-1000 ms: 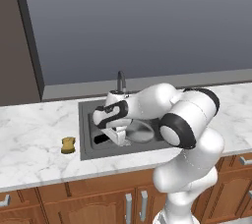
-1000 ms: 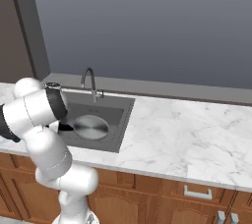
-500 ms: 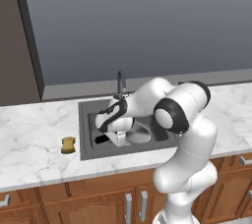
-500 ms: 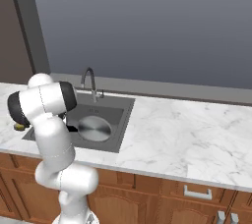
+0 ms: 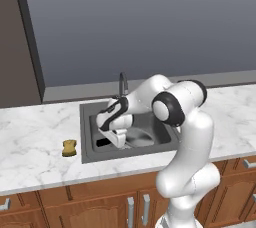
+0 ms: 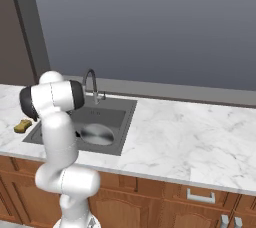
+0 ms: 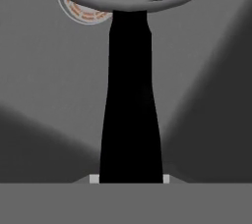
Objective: Pick the pan and sponge and place them into the sink. Then turn on the water.
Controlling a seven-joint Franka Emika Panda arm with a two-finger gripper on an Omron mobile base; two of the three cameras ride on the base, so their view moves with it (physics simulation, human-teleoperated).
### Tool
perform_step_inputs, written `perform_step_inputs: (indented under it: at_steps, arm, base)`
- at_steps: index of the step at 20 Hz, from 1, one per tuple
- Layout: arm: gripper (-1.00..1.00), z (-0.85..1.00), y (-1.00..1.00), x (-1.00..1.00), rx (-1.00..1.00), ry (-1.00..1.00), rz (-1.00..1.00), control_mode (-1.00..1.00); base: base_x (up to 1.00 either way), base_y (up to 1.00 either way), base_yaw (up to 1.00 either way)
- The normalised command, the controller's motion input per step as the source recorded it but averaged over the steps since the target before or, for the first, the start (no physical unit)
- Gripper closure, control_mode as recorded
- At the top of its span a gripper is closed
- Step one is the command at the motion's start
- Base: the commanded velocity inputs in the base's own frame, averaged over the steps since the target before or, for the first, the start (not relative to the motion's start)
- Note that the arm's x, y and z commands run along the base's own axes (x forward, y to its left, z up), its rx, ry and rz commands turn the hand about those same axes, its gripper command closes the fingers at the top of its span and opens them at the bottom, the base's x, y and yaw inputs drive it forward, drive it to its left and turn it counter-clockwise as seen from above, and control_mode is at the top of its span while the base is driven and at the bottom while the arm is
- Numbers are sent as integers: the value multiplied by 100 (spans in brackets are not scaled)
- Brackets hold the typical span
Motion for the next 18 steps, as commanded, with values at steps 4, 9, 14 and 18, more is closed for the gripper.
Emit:
perform_step_inputs:
  at_steps: [4,9,14,18]
  arm:
    - [100,-28,0,7,0,-1,0,-100]
    - [100,-24,0,0,0,-10,0,-100]
    - [-100,-35,0,0,0,-11,0,-100]
    - [-100,-15,0,0,0,-11,0,-100]
  base:
    - [0,0,0]
    - [0,0,0]
    - [0,0,0]
    - [0,0,0]
